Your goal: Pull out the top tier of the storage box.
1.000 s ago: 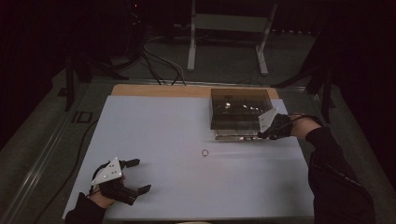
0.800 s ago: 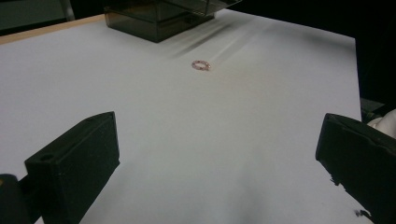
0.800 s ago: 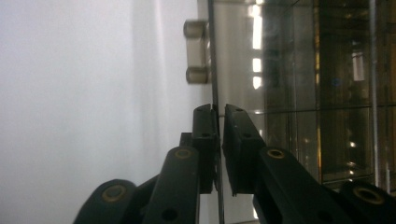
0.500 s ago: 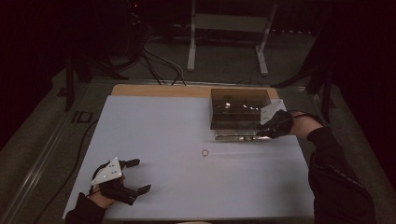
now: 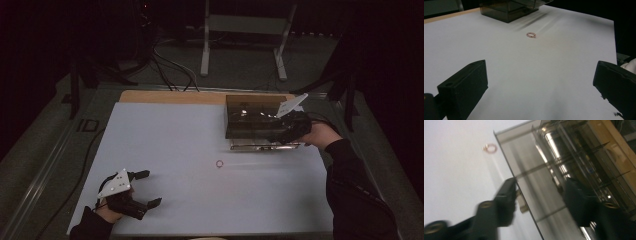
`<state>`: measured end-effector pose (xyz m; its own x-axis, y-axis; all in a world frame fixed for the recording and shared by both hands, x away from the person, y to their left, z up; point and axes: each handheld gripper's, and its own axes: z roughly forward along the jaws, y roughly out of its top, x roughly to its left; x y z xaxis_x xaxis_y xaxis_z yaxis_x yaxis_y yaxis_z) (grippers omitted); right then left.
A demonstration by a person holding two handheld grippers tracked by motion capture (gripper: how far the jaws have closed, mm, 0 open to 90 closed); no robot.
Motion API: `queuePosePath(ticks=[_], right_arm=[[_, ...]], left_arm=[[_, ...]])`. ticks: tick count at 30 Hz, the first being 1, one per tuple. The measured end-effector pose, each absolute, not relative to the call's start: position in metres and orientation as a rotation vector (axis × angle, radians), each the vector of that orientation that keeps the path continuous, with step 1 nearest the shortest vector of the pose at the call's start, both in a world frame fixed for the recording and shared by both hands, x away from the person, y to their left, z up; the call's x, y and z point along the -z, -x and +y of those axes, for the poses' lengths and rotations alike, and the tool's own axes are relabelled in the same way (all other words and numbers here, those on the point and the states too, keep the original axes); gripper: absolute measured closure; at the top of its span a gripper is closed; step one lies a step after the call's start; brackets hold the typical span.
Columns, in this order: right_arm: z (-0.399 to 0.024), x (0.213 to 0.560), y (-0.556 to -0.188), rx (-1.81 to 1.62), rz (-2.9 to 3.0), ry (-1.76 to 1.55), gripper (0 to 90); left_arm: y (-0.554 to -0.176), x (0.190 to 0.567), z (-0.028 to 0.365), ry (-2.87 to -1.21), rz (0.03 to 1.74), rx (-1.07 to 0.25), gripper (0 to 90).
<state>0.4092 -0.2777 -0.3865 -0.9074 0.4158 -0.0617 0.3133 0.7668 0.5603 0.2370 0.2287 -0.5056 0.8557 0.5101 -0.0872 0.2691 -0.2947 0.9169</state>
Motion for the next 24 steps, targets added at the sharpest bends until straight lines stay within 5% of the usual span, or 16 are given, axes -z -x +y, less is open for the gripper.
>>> queuePosePath(ticks=[9,24], right_arm=[[-0.271,0.38,-0.412,-0.929,2.762,-0.709,14.8],[-0.247,0.378,-0.404,-1.008,2.702,-0.796,0.0]], left_arm=[[-0.237,0.505,0.229,-1.891,0.581,-0.263,1.1],[-0.237,0.506,0.229,-1.89,0.582,-0.26,1.1]])
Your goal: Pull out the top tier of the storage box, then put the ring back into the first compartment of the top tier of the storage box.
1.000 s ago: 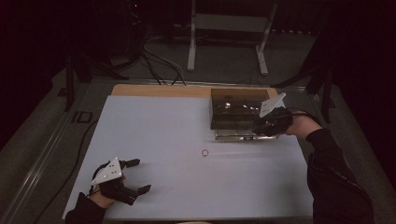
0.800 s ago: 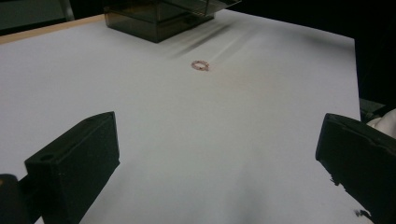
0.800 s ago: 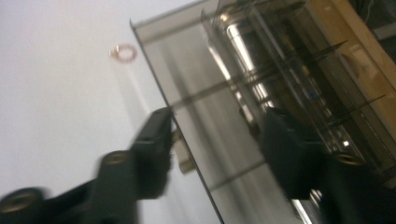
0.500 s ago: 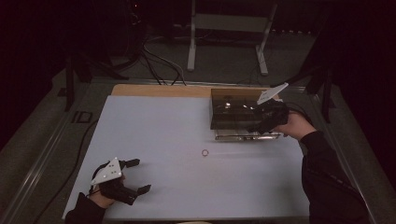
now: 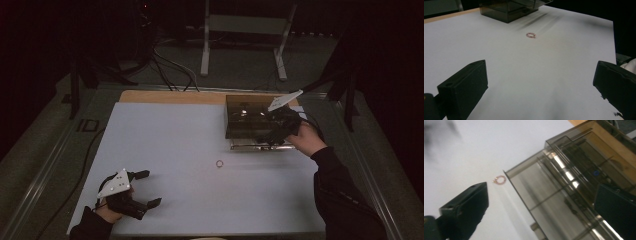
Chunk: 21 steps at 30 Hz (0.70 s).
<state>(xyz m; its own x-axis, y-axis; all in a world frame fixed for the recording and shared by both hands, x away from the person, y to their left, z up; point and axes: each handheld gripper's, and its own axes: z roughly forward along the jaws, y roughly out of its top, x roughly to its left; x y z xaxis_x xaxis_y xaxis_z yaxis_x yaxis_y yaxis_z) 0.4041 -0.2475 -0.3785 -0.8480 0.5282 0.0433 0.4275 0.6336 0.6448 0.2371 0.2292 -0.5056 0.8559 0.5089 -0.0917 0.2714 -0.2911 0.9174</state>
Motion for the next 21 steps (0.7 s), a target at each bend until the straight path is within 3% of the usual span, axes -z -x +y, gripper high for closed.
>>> queuePosePath(ticks=[21], right_arm=[[-0.212,0.37,-0.396,-1.094,2.56,-0.848,0.0]], left_arm=[[-0.237,0.505,0.23,-1.888,0.582,-0.258,1.1]])
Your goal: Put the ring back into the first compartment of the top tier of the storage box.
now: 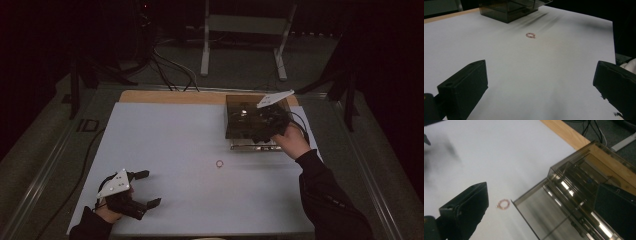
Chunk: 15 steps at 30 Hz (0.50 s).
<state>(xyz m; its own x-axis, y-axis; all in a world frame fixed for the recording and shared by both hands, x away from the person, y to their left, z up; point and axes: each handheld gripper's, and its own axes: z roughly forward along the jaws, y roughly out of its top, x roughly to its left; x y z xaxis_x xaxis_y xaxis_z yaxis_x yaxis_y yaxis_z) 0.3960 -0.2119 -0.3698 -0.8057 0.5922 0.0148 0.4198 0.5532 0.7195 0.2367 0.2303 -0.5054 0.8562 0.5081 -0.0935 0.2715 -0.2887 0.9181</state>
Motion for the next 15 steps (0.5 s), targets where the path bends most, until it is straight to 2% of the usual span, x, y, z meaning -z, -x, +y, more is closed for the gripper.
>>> queuePosePath(ticks=[15], right_arm=[[-0.181,0.377,-0.379,-1.11,2.532,-0.859,0.0]], left_arm=[[-0.237,0.505,0.23,-1.889,0.58,-0.257,1.1]])
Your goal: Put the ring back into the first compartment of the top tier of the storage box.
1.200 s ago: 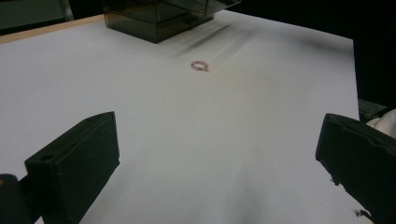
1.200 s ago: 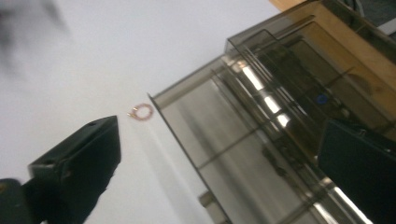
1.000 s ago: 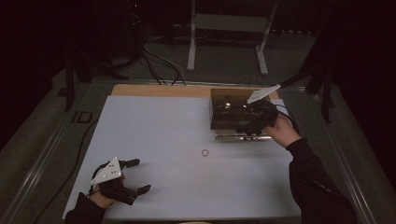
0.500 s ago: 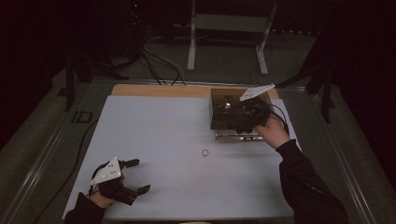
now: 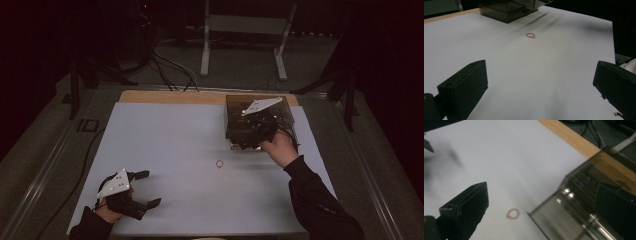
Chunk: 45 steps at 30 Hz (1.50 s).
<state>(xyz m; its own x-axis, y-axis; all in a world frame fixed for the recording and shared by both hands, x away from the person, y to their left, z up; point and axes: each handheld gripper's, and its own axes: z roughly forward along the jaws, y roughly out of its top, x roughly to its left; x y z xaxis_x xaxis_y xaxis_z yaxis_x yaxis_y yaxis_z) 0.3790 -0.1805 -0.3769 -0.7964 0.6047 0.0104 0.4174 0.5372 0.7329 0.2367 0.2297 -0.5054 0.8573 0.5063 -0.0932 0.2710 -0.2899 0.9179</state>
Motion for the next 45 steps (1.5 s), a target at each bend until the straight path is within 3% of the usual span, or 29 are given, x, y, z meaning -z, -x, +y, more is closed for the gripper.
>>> queuePosePath(ticks=[45], right_arm=[[-0.118,0.443,-0.346,-1.186,2.633,-0.829,0.0]], left_arm=[[-0.237,0.505,0.229,-1.893,0.579,-0.257,1.1]])
